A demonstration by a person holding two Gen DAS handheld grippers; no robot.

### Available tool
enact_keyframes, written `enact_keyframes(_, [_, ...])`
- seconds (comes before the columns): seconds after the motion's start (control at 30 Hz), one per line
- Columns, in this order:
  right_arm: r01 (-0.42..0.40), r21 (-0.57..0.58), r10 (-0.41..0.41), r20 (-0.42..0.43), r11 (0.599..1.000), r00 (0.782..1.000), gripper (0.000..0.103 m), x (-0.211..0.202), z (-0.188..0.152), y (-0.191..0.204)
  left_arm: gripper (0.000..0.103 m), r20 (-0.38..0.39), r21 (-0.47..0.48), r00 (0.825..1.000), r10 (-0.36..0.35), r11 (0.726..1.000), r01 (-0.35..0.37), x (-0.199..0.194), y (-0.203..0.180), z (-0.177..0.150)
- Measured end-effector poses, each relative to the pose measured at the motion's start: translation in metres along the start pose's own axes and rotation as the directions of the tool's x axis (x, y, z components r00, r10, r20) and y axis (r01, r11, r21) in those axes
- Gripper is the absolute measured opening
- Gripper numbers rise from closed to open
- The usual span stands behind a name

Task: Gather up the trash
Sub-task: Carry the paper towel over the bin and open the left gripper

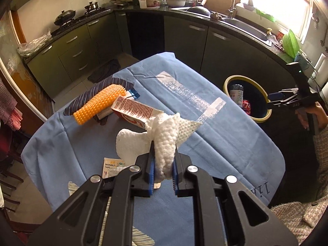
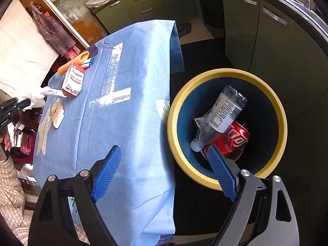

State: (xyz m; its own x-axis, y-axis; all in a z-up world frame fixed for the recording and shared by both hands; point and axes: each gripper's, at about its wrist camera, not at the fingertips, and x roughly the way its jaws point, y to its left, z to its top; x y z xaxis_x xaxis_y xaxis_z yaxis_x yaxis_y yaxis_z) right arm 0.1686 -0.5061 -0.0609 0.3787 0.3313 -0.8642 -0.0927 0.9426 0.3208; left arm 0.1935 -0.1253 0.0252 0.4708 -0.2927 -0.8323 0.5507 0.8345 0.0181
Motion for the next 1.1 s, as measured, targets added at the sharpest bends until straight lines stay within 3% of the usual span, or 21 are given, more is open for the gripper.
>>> enact_keyframes(0.23, [0.008, 0.025, -0.01, 0.051, 1.0, 0.999, 0.087, -0.021, -0.006, -0.01, 0.013, 0.036, 0.084, 0.998, -0.053, 0.995, 0.05, -0.046, -0.037, 0.039])
enact_keyframes(0.4, [0.052, 0.039, -0.055, 0.091, 0.998, 0.994, 0.087, -0.045, -0.023, -0.022, 0.013, 0.043, 0.188, 0.994, -0.1, 0.978, 0.09, -0.048, -0.091, 0.072])
enact_keyframes(0.63, [0.098, 0.109, -0.111, 0.12, 0.989, 0.987, 0.087, -0.077, -0.06, -0.062, 0.013, 0.005, 0.33, 0.974, -0.228, 0.92, 0.214, 0.002, -0.191, 0.113])
enact_keyframes(0.87, [0.11, 0.194, -0.137, 0.132, 0.975, 0.982, 0.087, -0.097, -0.099, -0.101, 0.014, -0.128, 0.367, 0.955, -0.267, 0.882, 0.295, 0.096, -0.275, 0.14])
enact_keyframes(0.97, [0.107, 0.223, -0.139, 0.132, 0.969, 0.982, 0.087, -0.1, -0.109, -0.113, 0.023, -0.157, 0.361, 0.951, -0.265, 0.881, 0.306, 0.136, -0.297, 0.143])
enact_keyframes(1.03, [0.106, 0.236, -0.14, 0.134, 0.966, 0.981, 0.087, -0.101, -0.113, -0.117, 0.055, -0.146, 0.381, 0.96, -0.24, 0.882, 0.278, 0.154, -0.311, 0.143])
enact_keyframes(1.1, [0.102, 0.24, -0.137, 0.134, 0.965, 0.982, 0.087, -0.102, -0.117, -0.119, 0.056, -0.129, 0.396, 0.967, -0.22, 0.882, 0.253, 0.163, -0.319, 0.145])
